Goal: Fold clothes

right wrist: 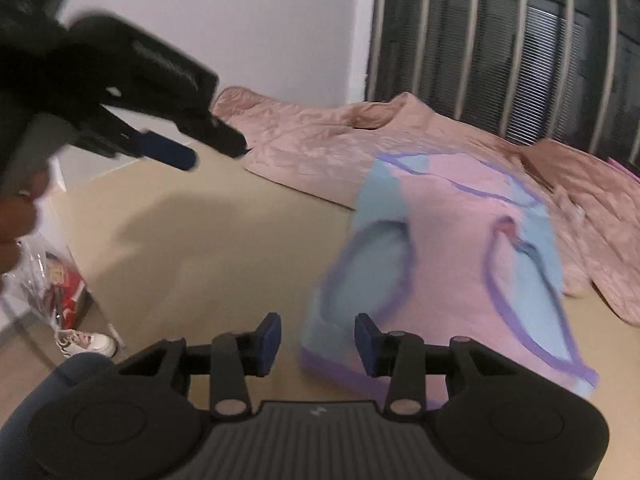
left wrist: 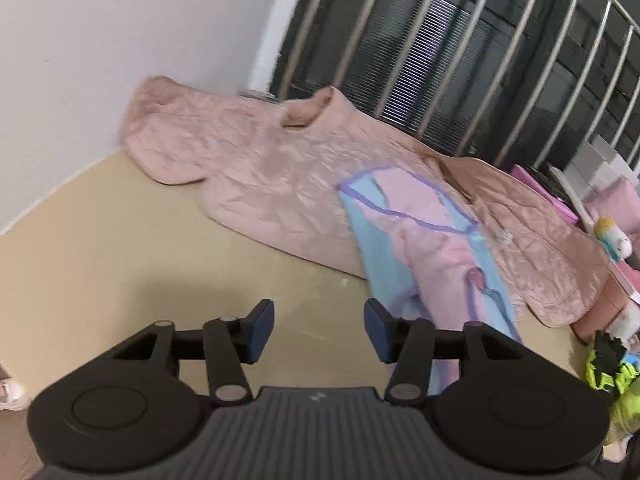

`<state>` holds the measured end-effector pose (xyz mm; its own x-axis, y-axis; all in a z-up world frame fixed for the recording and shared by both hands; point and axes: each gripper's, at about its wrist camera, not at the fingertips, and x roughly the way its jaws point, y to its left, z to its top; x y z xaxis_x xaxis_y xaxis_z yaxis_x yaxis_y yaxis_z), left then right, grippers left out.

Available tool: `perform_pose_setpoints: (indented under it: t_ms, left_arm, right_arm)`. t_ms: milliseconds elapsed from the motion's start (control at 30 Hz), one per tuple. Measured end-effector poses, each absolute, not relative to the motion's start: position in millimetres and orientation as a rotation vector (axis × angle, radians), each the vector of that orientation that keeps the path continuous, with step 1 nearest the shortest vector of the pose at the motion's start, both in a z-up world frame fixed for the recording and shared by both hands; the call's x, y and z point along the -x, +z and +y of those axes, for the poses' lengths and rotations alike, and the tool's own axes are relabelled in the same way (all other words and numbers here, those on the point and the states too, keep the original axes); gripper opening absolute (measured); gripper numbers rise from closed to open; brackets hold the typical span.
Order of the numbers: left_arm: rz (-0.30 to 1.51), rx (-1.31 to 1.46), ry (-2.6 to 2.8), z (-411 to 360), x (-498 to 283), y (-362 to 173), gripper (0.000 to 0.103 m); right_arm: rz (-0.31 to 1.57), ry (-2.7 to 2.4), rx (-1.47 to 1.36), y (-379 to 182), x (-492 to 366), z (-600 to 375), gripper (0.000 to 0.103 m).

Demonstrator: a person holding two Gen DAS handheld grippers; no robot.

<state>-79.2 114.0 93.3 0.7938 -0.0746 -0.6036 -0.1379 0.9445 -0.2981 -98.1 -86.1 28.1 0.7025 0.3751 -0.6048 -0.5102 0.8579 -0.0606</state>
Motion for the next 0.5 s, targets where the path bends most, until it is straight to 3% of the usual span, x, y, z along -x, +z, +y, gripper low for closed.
perform_pose_setpoints:
  t_ms: [33, 100, 133, 200, 367, 500]
  left_arm:
    - [0.661, 0.34, 0.047, 117.5, 81.2, 92.9, 0.052]
    - [0.671, 0.34, 0.068, 122.9, 83.5, 91.1, 0.052]
    - [0.676, 0.339, 0.075, 124.1, 83.1, 90.3, 0.052]
    - [0.685, 0.336, 0.087, 126.2, 81.9, 88.6, 0.052]
    - [0.687, 0.305, 0.059, 112.8, 68.5, 87.1, 0.053]
    - [0.692, 0.226, 0.014, 90.7, 46.0, 83.3, 0.06]
  right_arm:
    - [0.624, 0.483, 0.235, 25.5, 91.2, -79.4, 0.038]
    - [0.638, 0.443, 0.228, 20.2, 82.5, -78.1, 0.016]
    - [0.643, 0.422, 0.219, 17.7, 79.1, -79.2, 0.015]
    - [0.663, 0.42, 0.185, 16.2, 78.0, -85.8, 0.002]
    - [0.727, 0.543, 0.195, 22.9, 121.0, -127.8, 0.002]
    - [0.773, 0.578, 0.259, 28.7, 182.5, -186.6, 0.002]
